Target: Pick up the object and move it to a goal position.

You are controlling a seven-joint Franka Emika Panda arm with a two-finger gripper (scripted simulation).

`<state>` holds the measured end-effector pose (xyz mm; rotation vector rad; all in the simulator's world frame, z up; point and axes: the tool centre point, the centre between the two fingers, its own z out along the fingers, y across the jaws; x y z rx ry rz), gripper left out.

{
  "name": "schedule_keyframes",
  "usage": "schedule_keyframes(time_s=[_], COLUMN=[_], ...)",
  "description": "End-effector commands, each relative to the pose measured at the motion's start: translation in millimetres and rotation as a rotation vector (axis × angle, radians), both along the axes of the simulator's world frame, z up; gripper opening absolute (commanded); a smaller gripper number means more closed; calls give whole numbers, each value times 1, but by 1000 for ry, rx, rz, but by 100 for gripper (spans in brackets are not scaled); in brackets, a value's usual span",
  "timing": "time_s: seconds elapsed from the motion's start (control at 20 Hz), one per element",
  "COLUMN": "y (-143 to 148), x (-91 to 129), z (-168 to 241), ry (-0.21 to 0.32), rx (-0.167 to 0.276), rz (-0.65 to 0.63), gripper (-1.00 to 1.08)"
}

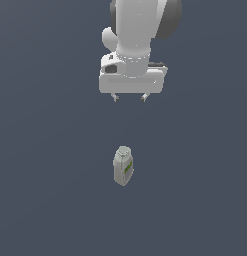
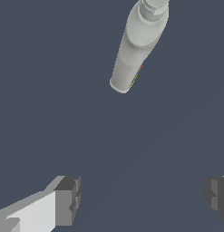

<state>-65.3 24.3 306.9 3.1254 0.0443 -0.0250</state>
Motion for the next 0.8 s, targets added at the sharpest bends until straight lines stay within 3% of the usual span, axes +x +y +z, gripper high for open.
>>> schedule_keyframes(time_s=[0.0, 0.45, 0.75], y=[0, 38, 38], x=[0, 2, 3], z=[0, 5, 5], ry=[0, -14, -14], rx=[0, 8, 8], rz=[0, 59, 54], gripper=[100, 100, 100])
